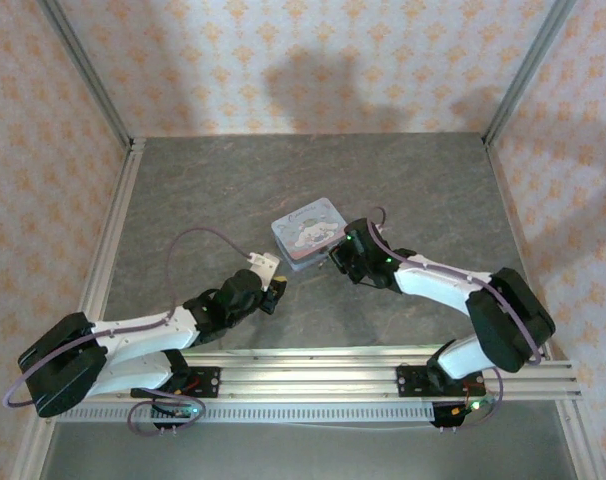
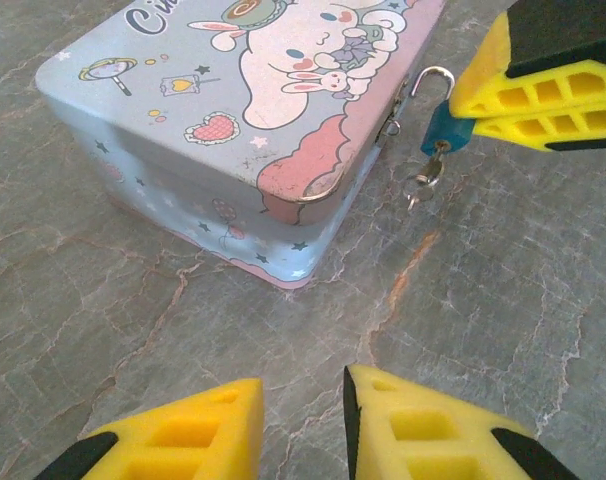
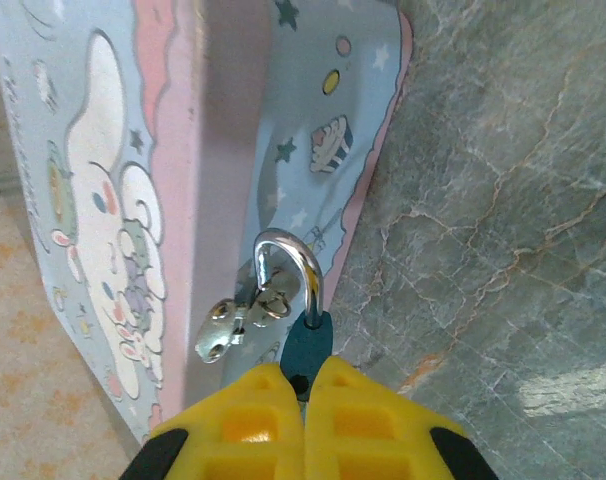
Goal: Unlock the padlock with the key
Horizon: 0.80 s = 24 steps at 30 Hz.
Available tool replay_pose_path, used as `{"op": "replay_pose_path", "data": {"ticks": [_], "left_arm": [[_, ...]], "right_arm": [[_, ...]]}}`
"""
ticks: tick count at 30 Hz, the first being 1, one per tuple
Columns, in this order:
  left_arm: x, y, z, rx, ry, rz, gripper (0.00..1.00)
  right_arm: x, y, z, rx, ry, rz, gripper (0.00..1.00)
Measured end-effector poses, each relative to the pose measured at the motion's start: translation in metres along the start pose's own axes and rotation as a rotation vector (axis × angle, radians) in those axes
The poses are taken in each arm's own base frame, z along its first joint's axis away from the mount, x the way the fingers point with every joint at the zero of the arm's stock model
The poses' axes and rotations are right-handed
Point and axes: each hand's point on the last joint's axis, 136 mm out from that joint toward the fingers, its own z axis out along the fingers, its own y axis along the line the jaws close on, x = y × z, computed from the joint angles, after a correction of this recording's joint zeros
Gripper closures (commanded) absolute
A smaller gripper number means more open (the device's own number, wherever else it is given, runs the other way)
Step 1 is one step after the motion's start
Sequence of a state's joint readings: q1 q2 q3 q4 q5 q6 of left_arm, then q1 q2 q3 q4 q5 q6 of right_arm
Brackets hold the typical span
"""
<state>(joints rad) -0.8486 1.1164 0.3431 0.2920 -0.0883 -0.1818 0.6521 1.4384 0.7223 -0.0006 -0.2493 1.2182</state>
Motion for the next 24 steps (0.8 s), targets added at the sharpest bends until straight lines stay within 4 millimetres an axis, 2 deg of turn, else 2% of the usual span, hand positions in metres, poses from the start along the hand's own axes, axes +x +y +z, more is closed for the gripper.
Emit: {"op": "replay_pose_path", "data": {"ticks": [7, 12, 15, 20, 22, 24], "left_arm": [[-0.003, 0.003, -0.006, -0.013, -0.008, -0.002, 0.71], [0.001, 0.012, -0.011, -0.050, 0.014, 0.004, 0.69], [0.000, 0.022, -0.014, -0.093, 0.043, 0.007, 0.60], [-0.023, 0.040, -0.026, -0.184, 0.055, -0.021, 0.39], [-0.034, 0.052, -0.032, -0.229, 0.057, -0.057, 0.30], [-0.039, 0.064, -0.036, -0.270, 0.068, -0.104, 0.16]], "right_arm": [[-0.009, 0.010, -0.015, -0.015, -0.050, -0.024, 1.00], [-0.014, 0.018, -0.034, -0.025, -0.084, -0.074, 1.00], [-0.016, 0.026, -0.047, -0.029, -0.098, -0.123, 1.00], [-0.016, 0.042, -0.060, -0.017, -0.089, -0.242, 1.00], [-0.013, 0.049, -0.063, -0.004, -0.066, -0.304, 1.00], [-0.007, 0.058, -0.063, 0.009, -0.039, -0.369, 1.00]]}}
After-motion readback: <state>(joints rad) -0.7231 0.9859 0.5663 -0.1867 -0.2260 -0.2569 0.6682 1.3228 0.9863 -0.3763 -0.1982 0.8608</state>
